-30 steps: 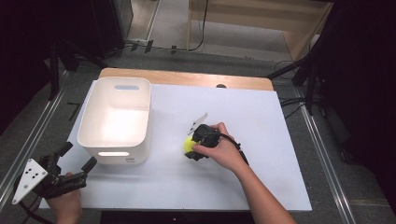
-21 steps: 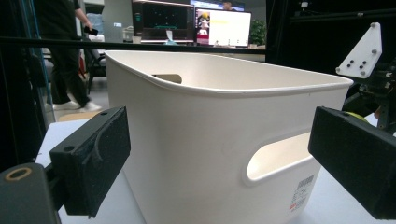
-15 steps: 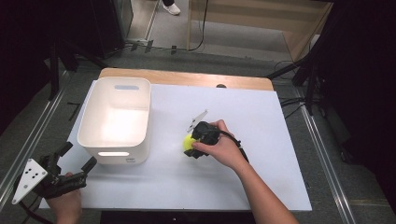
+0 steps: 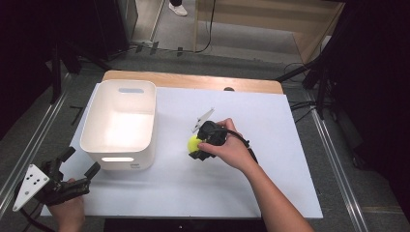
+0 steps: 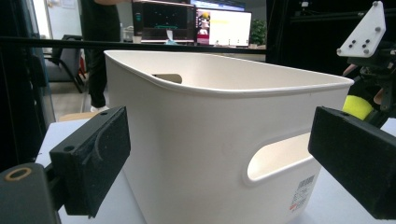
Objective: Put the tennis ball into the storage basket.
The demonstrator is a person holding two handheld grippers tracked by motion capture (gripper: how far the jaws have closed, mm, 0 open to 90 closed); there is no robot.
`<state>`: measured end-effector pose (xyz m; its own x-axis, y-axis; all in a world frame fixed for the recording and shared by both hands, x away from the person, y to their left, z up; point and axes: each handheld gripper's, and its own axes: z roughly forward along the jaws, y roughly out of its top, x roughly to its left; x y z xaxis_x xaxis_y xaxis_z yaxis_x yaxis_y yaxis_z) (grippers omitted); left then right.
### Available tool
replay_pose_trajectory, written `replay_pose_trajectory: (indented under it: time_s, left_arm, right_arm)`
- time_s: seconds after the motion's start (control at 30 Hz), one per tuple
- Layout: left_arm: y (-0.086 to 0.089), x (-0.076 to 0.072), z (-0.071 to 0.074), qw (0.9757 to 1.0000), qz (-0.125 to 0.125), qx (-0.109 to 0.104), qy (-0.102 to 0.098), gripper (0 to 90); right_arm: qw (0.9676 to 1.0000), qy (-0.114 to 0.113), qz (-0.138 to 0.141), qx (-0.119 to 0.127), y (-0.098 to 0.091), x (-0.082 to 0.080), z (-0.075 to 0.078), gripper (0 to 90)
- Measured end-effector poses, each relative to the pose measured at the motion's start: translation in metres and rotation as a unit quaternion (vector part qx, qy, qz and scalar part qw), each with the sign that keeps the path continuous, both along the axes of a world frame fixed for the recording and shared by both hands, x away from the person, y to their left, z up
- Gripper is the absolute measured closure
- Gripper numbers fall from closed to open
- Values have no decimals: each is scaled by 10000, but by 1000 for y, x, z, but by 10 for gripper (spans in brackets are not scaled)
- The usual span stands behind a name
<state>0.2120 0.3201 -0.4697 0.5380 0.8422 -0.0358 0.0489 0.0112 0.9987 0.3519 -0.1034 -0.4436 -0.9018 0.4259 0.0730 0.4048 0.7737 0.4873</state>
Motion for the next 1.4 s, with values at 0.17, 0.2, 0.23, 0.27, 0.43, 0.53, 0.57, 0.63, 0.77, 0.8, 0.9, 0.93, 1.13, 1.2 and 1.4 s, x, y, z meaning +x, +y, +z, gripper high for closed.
replay_pose_trajectory:
  time_s: [0.17,0.2,0.23,0.27,0.43,0.53,0.57,0.63,0.77,0.8,0.9,0.93,1.13,1.2,1.4]
  left_arm:
    - [0,0,0,10000,-5,-2,-1,58]
    - [0,0,0,10000,-12,-9,-7,58]
    - [0,0,0,10000,-5,-3,1,58]
    - [0,0,0,10000,-3,-1,2,58]
    - [0,0,0,10000,-8,4,3,58]
    - [0,0,0,10000,-11,3,2,58]
    - [0,0,0,10000,-11,2,2,58]
    - [0,0,0,10000,-14,-9,-2,58]
    - [0,0,0,10000,-15,-7,-6,58]
    - [0,0,0,10000,-16,-9,-6,58]
    - [0,0,0,10000,-17,-7,-4,58]
    - [0,0,0,10000,-18,-8,-3,58]
    - [0,0,0,10000,-18,13,3,58]
    - [0,0,0,10000,-21,12,2,58]
    - [0,0,0,10000,-23,-12,2,58]
  right_arm:
    - [10000,-5,60,50,3,2,8,236]
    - [10000,-15,46,43,3,2,9,236]
    - [10000,-1,62,40,4,3,11,236]
    - [9999,-10,111,45,4,3,13,236]
    - [9998,-4,162,87,6,6,22,237]
    - [9998,8,170,102,8,6,26,237]
    - [9997,17,206,101,9,7,27,237]
    - [9996,47,239,114,11,7,29,237]
    - [9995,68,281,113,14,9,35,237]
    - [9994,64,302,121,15,9,36,237]
    - [9993,55,343,144,17,10,42,237]
    - [9992,66,351,154,18,11,43,237]
    - [9988,48,466,163,25,13,54,238]
    - [9987,36,497,147,27,13,58,238]
    - [9983,40,554,168,34,15,68,237]
